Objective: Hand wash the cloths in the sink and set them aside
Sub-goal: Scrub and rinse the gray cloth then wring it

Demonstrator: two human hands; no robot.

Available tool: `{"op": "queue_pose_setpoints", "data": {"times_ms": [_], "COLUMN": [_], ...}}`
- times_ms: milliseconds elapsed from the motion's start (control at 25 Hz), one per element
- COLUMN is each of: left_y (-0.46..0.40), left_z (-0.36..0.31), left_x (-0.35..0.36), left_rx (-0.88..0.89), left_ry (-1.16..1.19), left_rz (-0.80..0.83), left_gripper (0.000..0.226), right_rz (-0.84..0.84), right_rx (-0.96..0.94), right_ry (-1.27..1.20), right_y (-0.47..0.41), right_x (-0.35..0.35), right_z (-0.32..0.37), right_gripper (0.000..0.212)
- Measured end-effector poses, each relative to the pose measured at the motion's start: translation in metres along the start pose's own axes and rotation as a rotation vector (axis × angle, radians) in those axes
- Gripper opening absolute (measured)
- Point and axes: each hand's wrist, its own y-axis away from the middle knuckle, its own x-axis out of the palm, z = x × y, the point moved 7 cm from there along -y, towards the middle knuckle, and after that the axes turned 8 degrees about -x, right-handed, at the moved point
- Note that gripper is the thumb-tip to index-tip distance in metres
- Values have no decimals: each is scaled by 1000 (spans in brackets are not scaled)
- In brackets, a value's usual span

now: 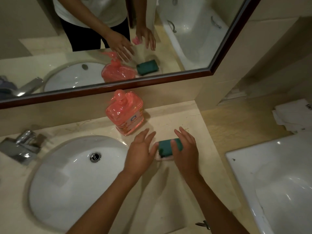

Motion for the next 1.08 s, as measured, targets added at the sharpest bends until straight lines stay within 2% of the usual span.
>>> {"op": "queue_pose_setpoints", "data": {"times_ms": [80,200,480,680,880,1080], "left_y": [21,56,150,220,278,305], "left_z": [1,17,111,206,297,394], "left_x": [-48,-115,-243,-295,-331,-334], "left_rx": [64,18,-171,-367,-514,-691], "left_ry": [-54,-151,-212,-188,-134,47], "left_rz": [-77,-176,-422,-494,-574,-559], "left_gripper": [47,58,65,72,68,62], "right_rz": [-47,-65,178,375,541,658], "right_rx": [-80,-228,-453,-535,-597,-622], "right_ry": [-52,-85,-129,-151,-178,-163], "right_y": [7,21,76,131,185,227], "right_x": [-5,3,93,178,267,357], "right_z": [46,114,259,340,402,435], "right_gripper": [54,55,54,50,47,40]}}
